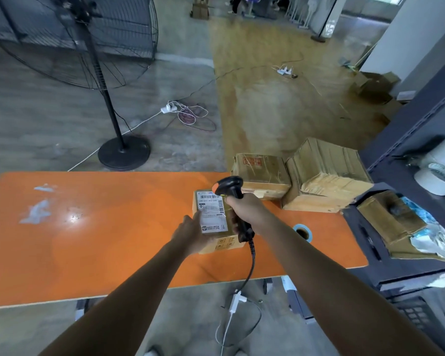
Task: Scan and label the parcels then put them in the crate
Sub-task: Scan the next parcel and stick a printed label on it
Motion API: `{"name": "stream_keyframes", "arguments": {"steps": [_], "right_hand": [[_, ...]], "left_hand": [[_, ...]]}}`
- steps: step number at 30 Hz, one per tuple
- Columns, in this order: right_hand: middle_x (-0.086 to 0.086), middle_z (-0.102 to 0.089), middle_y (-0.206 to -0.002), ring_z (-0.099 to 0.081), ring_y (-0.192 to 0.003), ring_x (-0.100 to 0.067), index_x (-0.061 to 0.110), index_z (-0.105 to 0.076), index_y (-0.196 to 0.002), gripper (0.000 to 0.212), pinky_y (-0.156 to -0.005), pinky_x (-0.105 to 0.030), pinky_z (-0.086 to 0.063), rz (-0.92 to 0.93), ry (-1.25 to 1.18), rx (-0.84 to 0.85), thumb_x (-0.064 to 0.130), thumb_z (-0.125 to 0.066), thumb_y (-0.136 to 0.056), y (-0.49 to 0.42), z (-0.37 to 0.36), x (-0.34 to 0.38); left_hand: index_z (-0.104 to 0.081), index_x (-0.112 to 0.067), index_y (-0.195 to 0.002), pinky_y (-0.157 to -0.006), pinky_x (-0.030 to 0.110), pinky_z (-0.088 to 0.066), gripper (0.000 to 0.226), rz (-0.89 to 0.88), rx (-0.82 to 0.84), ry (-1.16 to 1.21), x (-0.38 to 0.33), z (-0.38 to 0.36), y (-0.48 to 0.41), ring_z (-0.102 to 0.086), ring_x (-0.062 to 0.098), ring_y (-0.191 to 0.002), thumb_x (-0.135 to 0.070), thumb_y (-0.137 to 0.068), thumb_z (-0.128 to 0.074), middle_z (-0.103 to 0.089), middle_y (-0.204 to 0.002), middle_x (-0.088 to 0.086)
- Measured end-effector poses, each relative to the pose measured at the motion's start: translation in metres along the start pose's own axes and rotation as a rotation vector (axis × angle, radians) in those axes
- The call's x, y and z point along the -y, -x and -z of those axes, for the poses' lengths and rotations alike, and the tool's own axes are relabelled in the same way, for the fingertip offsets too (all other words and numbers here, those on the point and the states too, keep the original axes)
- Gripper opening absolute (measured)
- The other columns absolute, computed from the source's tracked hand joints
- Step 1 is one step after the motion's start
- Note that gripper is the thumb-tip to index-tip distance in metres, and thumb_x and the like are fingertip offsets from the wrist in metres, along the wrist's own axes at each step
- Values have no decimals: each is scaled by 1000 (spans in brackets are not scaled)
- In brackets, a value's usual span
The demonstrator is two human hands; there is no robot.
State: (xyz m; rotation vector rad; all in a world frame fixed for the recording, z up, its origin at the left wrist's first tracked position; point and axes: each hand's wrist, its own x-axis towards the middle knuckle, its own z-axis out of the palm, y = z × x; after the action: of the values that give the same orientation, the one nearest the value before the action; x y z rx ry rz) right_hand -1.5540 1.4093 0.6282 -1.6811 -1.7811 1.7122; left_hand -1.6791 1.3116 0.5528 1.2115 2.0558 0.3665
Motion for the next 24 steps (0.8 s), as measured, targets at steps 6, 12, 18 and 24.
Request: {"name": "stream_keyframes", "arguments": {"steps": [6, 12, 18, 24], "right_hand": [[-8, -54, -61, -52, -37, -15, 4, -55, -84, 19, -41, -22, -44, 47, -2, -3, 19, -50, -93, 6, -3, 9], [-7, -54, -61, -51, -55, -25, 10, -53, -74, 25, -60, -35, -45, 26, 57, -39, 30, -53, -87, -4, -1, 6], [-8, -48, -64, -49, -48, -21, 9, -48, -79, 14, -46, -27, -46, 16, -13, -61, 16, -50, -92, -13, 20, -15], [-11, -49, -75, -52, -58, -24, 6, -54, -92, 9, -52, -33, -45, -92, -50, -127, 15, -53, -92, -42, 49, -66]], "left_hand": [[-18, -18, -151, -91, 41, -50, 85, -13, -23, -48, 2, -2, 7, -50, 32, -120, -38, -85, -69, -40, -135, 16], [-22, -17, -149, -95, 44, -48, 84, -21, -59, -53, -4, 0, 6, -47, 32, -120, -39, -83, -69, -40, -132, 14], [-26, -19, -146, -96, 45, -45, 81, -23, -143, -119, -18, -1, -2, -36, 31, -126, -44, -82, -68, -35, -139, 10], [-27, -20, -146, -103, 45, -36, 81, -76, -202, -227, -44, -17, -16, -26, 30, -135, -51, -83, -66, -27, -148, 8]]}}
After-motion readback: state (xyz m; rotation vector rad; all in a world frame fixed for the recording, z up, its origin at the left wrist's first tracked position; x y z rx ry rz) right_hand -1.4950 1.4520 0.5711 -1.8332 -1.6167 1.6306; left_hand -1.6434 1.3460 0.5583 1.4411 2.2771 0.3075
